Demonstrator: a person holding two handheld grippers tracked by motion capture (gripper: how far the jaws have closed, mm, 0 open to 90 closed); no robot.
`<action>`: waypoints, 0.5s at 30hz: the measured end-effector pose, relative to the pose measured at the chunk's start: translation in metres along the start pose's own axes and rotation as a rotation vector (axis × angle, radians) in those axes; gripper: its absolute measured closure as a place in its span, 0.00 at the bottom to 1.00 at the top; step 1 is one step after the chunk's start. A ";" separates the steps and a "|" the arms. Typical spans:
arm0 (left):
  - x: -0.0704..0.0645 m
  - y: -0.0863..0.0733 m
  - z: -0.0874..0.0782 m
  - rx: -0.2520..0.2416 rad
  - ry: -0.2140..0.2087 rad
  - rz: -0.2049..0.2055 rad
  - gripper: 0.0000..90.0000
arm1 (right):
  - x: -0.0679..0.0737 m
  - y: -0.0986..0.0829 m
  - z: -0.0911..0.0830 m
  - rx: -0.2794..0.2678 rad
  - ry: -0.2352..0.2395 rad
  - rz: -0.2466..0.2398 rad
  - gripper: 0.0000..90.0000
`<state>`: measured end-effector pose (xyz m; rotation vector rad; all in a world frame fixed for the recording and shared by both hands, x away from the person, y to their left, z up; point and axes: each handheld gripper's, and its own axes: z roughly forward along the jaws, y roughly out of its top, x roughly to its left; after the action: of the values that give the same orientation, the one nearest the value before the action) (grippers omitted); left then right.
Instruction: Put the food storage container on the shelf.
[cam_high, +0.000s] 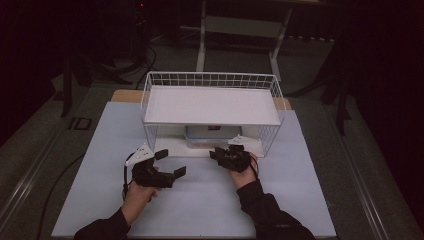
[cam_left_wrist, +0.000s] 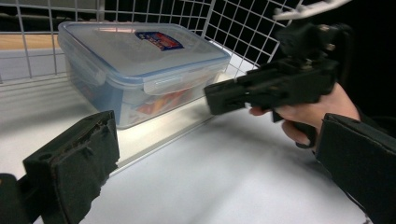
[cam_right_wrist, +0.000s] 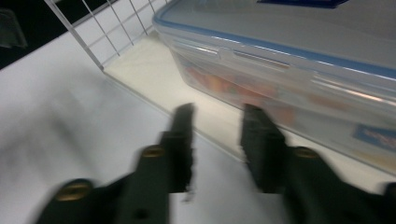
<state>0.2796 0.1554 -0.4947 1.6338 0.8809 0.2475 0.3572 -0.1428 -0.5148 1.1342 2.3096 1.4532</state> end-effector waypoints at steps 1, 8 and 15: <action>-0.001 0.000 -0.001 -0.001 -0.001 -0.001 0.00 | 0.001 -0.001 -0.004 -0.010 0.011 0.014 0.57; -0.004 0.000 0.000 0.004 -0.015 0.021 0.00 | 0.004 -0.012 -0.033 -0.061 0.030 0.026 0.23; -0.006 -0.001 0.000 0.019 -0.037 0.024 0.00 | 0.005 -0.018 -0.051 -0.042 0.072 0.001 0.20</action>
<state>0.2752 0.1518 -0.4936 1.6622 0.8377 0.2256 0.3182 -0.1786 -0.5029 1.0890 2.3138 1.5599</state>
